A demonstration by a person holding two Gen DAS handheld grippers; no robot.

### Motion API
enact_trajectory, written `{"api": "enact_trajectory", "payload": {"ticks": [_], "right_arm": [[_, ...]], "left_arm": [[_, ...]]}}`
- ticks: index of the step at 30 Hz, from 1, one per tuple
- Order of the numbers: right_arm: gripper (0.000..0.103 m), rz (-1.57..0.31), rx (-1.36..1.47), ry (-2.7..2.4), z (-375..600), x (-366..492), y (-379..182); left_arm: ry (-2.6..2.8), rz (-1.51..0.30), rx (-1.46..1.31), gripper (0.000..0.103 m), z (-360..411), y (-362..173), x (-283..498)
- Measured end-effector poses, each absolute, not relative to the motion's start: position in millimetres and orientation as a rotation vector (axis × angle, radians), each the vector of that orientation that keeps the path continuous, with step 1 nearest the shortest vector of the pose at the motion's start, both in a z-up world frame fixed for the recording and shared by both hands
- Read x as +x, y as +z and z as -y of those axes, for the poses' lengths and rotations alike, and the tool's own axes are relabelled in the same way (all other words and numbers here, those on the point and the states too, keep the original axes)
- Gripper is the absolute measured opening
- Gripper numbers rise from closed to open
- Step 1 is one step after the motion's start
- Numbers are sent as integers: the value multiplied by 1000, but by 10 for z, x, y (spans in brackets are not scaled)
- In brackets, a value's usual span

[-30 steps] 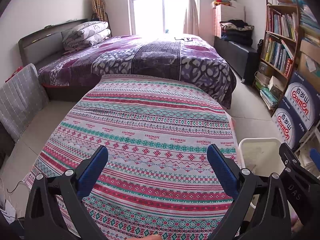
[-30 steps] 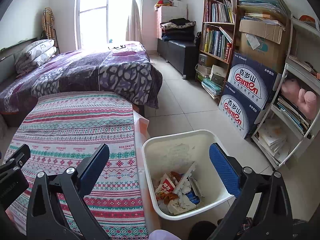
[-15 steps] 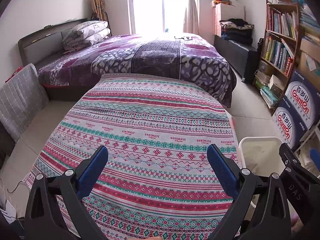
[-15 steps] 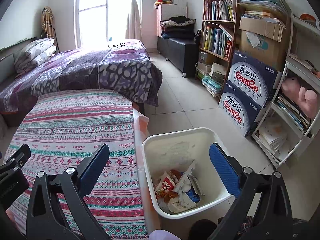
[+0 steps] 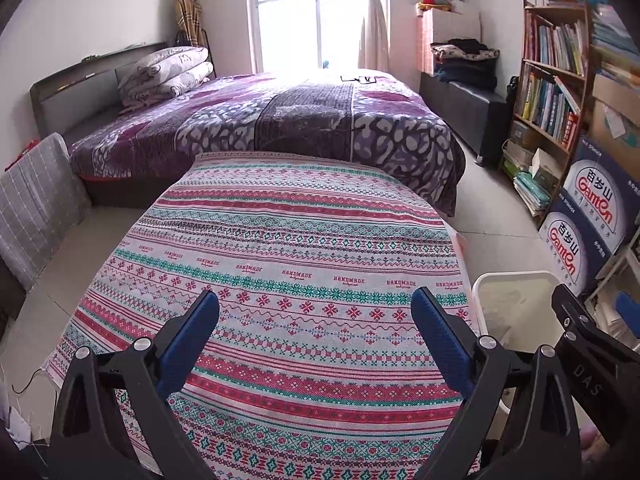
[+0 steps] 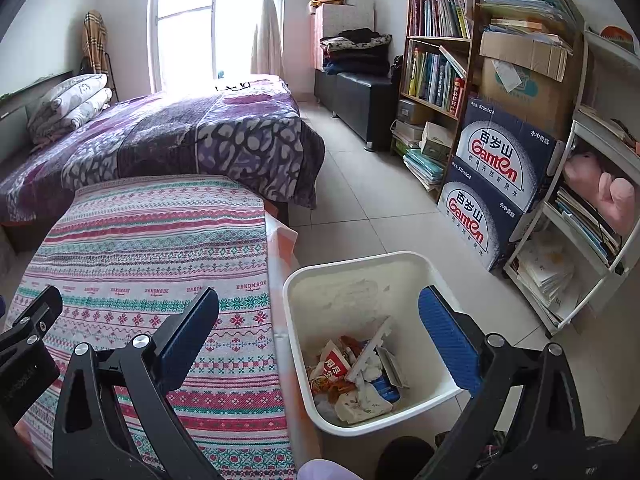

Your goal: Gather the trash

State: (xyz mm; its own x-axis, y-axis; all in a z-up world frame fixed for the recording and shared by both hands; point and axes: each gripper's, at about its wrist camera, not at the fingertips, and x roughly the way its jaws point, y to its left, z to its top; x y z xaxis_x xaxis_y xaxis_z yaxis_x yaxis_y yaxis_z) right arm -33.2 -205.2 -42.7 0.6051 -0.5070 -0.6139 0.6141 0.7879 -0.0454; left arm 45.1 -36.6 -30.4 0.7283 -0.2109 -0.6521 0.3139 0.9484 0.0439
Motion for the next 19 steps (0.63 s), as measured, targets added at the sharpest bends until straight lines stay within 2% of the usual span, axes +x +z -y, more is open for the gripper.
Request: {"api": "enact_trajectory", "payload": {"ticks": [19], "right_arm": [[96,-654,178,-651,2061,-322,-413]], "left_arm": [[-299,-728,163,93,417,-326,478]]}}
